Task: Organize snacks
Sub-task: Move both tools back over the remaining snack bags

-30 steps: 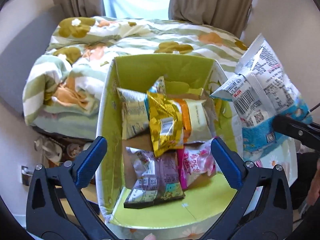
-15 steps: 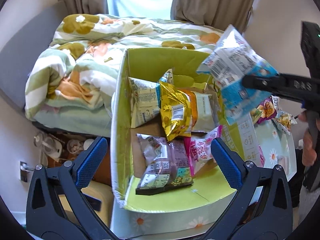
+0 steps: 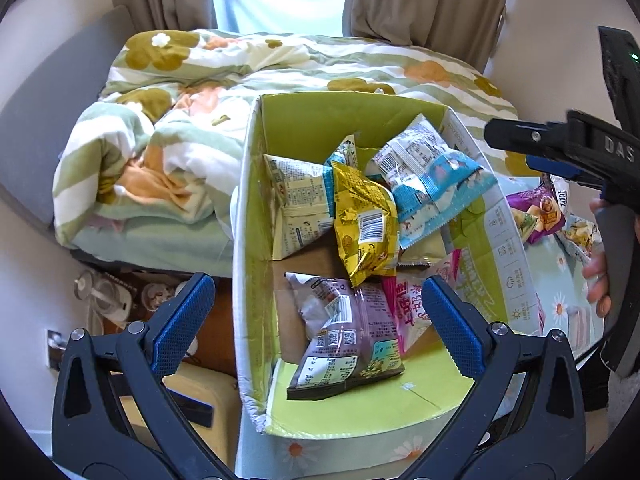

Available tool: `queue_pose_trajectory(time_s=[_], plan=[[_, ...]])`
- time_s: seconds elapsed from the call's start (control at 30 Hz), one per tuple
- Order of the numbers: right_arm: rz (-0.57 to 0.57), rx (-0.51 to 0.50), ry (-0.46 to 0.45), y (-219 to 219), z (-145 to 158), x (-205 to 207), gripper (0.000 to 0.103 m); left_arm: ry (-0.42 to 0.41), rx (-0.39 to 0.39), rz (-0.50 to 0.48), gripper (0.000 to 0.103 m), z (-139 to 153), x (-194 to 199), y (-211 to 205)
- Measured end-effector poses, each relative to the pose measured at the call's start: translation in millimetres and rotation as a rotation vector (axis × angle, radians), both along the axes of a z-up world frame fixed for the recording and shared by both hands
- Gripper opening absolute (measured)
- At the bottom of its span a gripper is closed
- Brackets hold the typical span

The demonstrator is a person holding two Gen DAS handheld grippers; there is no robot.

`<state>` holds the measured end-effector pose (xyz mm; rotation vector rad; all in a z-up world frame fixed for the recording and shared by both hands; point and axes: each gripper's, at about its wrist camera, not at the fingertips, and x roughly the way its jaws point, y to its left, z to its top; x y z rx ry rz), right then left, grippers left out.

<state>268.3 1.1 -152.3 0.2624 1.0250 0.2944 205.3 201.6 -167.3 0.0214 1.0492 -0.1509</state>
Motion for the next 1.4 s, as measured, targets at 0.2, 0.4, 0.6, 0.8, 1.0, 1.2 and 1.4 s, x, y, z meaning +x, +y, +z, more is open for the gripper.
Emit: queue_pose_trajectory(time_s=[0.2,0.4,0.6,0.8,1.0,1.2,1.4], plan=[[0.022,-0.014,-0.025,-3.2,11.7,-13.1,0.103,-0.024,-0.004,-0.012,0.103,9.5,-5.5,-8.2],[0.046,-0.021,-0.08,-13.0,36.8,-35.8,0.103,-0.07,0.009,-0.001,0.103,33.9,-19.7,-19.4],[0.061,-0.027,-0.151,-47.2,68.5,-71.1,0.103,-0.103,0.011,0.019,0.103,56.5,-41.5,-46.1],[0.012,-0.093,-0.215,-112.5,91.1,-106.6,0.103,-0.13,0.015,0.024,0.103,73.6,-67.9,-98.3],[-0.027,-0.142,-0.226,-188.0,95.2,-128.9,0.103,-0.133,-0.006,0.051,0.103,76.4,-92.8,-160.1],[-0.054,-0.157,-0.212,-269.0,84.1,-142.0,0.103,-0.116,-0.008,0.122,0.103,60.5,-113.5,-212.5],[-0.084,-0.179,-0.152,-329.4,53.2,-138.7,0.103,-0.086,-0.025,0.21,0.103,28.2,-128.9,-243.1]])
